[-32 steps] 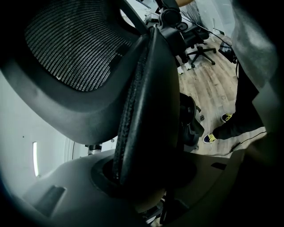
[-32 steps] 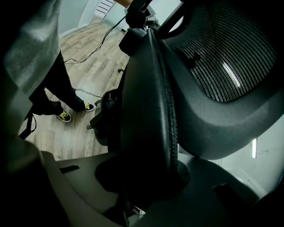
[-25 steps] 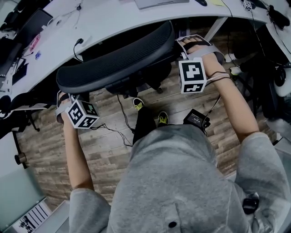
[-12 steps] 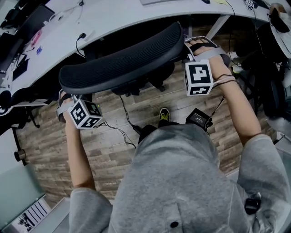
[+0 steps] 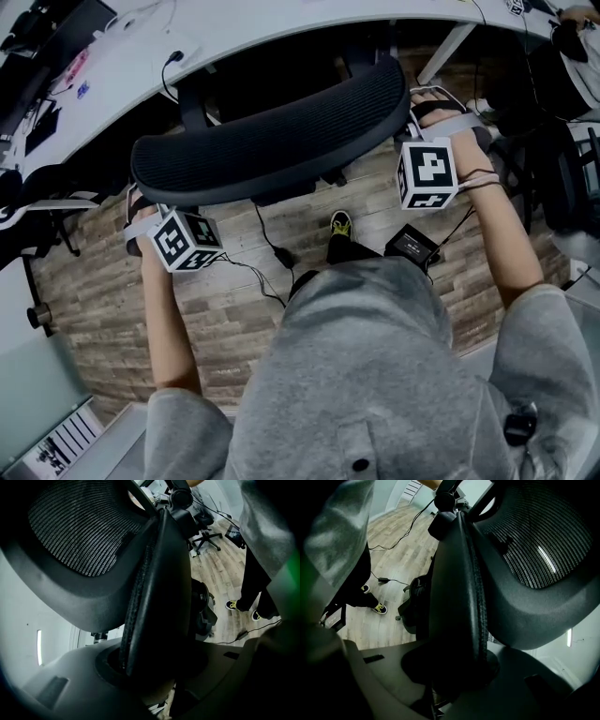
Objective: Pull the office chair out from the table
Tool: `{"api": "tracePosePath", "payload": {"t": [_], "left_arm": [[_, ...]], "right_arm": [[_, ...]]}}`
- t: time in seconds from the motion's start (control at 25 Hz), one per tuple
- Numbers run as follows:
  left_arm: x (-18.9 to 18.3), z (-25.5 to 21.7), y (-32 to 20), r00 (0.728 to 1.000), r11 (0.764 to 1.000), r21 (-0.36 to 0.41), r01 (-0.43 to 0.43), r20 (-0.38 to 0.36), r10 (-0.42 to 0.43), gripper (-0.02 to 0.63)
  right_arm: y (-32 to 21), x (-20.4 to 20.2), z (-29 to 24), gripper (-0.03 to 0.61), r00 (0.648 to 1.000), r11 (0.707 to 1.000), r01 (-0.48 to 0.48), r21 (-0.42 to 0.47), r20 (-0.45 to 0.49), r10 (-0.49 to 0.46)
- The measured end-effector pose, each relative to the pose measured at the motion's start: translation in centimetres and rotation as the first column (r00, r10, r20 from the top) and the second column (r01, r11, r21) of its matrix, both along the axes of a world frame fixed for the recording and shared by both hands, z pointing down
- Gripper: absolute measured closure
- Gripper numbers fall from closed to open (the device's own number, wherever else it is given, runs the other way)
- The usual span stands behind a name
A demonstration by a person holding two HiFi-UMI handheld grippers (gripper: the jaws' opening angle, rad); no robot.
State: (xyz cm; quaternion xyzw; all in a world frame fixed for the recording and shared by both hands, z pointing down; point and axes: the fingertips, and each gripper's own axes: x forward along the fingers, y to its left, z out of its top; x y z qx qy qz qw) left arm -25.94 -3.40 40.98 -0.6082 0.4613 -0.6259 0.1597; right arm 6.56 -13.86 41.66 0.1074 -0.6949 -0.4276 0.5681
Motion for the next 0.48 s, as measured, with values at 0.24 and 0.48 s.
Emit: {"api": "tracePosePath", "payload": {"t": [0.24, 0.48], "left_arm": [[0.8, -0.1, 3.6, 1.000, 1.000, -0.003, -0.016, -0.001, 0.016, 0.410], [2.0, -0.3, 7.1, 1.000, 1.000, 0.002, -0.022, -0.006, 0.022, 0.410]], "right_arm": [[4.1, 1.0, -0.1, 0.483, 1.000, 1.000, -0.022, -0.004, -0.003, 0.022], [7.7, 2.2, -0.2, 0.483, 1.000, 1.000, -0.030, 0.002, 0.000, 0.030]]}}
